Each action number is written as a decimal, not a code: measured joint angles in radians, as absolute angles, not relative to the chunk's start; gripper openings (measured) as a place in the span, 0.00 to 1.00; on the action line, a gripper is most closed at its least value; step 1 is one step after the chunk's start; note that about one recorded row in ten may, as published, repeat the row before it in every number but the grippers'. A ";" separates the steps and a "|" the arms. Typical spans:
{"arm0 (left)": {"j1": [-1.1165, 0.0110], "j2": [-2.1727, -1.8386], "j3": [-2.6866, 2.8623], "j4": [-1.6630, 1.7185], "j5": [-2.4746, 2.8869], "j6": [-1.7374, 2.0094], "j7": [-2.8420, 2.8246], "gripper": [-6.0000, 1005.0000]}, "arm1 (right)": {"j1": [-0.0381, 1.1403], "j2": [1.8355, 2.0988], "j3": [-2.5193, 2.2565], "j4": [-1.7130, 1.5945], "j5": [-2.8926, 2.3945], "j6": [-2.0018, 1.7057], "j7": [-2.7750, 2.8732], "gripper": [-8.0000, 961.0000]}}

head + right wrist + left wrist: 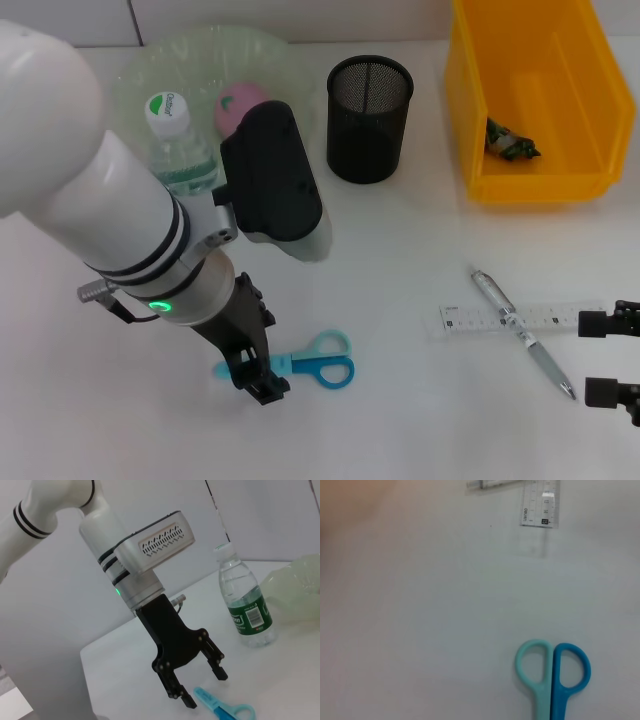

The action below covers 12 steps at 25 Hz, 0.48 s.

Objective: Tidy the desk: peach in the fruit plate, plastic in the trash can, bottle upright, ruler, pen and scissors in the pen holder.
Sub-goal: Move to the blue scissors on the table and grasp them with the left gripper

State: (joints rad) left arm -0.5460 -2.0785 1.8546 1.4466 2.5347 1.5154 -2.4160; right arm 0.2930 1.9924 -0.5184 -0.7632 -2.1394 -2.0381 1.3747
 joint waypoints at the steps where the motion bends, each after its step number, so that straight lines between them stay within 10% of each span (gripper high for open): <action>1: -0.545 -2.078 1.860 1.447 2.536 1.511 -2.416 0.76 | 0.295 1.992 -0.518 -0.760 -2.140 -2.038 1.375 0.87; 12: -0.532 -2.075 1.859 1.443 2.545 1.486 -2.414 0.67 | 0.300 1.990 -0.518 -0.751 -2.140 -2.017 1.374 0.87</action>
